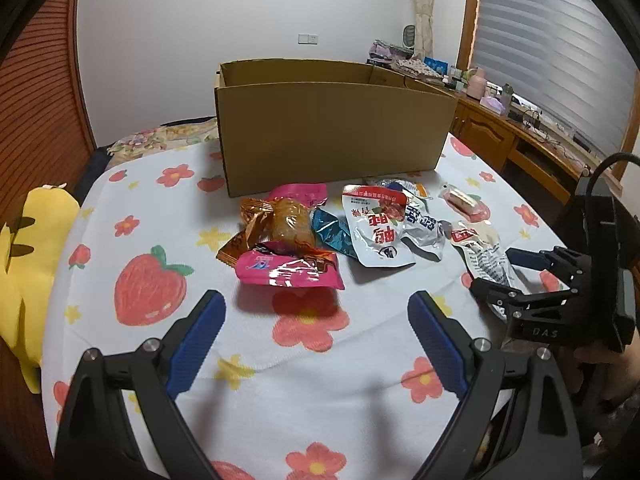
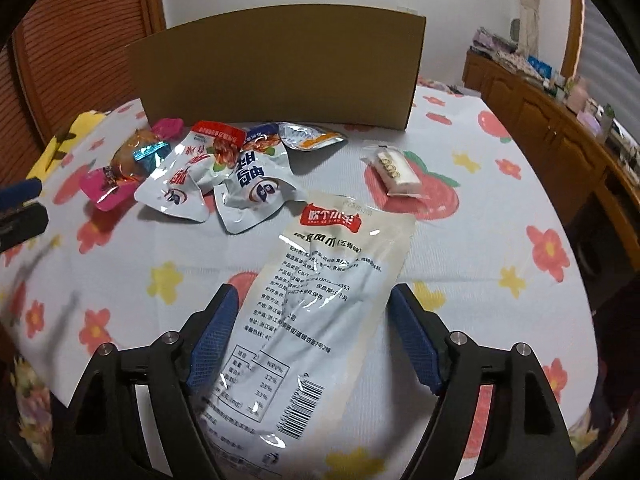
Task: Organize snacks
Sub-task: 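Grasp the white sausage pouch with the right tool while the left tool grasps the pink candy pack, then lift the pink candy pack with the left tool while the right tool holds the white pouch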
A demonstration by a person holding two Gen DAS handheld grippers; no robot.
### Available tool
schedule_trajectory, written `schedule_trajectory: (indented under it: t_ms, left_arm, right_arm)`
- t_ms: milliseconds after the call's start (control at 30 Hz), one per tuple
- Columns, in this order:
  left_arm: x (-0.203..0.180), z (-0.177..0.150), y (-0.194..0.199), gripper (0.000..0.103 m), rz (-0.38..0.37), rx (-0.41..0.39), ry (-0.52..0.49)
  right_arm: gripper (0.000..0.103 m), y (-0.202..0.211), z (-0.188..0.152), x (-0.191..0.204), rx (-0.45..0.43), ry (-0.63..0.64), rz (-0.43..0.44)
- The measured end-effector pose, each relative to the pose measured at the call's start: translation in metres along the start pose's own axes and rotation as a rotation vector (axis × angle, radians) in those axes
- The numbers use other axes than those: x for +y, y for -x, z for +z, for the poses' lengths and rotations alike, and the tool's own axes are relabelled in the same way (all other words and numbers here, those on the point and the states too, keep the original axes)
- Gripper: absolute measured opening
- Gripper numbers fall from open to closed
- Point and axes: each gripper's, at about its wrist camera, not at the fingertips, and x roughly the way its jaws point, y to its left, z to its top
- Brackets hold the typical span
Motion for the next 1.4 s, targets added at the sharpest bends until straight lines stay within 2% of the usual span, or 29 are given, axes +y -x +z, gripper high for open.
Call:
schedule_trajectory:
  t_ms: [67,300,433,533,600,700,833,967,1133,1233,1300,1400]
  left_arm:
    - [-0.001,0.002,-0.003,0.093,0.009,-0.001,-0.017]
    - [-0.002,0.021,-0.024,0.093,0.02,0.026,-0.087]
    - [0.004,0.035,-0.039,0.09,0.007,0.044,-0.088]
    - [0.013,0.045,-0.05,0.076,0.004,0.062,-0.06]
    - [0.018,0.049,-0.057,0.056,-0.015,0.083,-0.034]
    - [0.023,0.055,-0.067,0.046,-0.025,0.107,-0.017]
    - [0.021,0.059,-0.082,0.044,-0.021,0.139,-0.026]
    - [0.017,0.063,-0.094,0.036,-0.001,0.156,-0.058]
    - [0.024,0.067,-0.103,0.039,-0.004,0.174,-0.015]
    - [0.025,0.065,-0.111,0.045,0.001,0.211,-0.022]
    - [0.027,0.062,-0.113,0.045,0.006,0.206,-0.022]
    - [0.031,0.06,-0.112,0.039,-0.004,0.2,-0.003]
  right_arm:
    - [0.078,0.0,0.001,0.0,-0.001,0.007,0.004]
    - [0.061,0.006,-0.002,-0.003,-0.004,0.009,0.025]
    - [0.058,0.008,-0.004,-0.006,-0.008,0.009,0.037]
    - [0.059,0.009,-0.005,-0.004,-0.014,0.028,0.034]
    - [0.059,0.009,-0.006,-0.005,-0.018,0.03,0.039]
    - [0.059,0.01,-0.008,-0.005,-0.028,0.037,0.039]
    - [0.06,0.01,-0.01,-0.005,-0.044,0.04,0.039]
    - [0.06,0.01,-0.011,-0.005,-0.056,0.041,0.037]
    - [0.06,0.011,-0.013,-0.005,-0.071,0.04,0.039]
    - [0.06,0.011,-0.014,-0.005,-0.079,0.037,0.036]
    - [0.06,0.012,-0.015,-0.005,-0.081,0.036,0.035]
    - [0.06,0.012,-0.015,-0.005,-0.085,0.036,0.035]
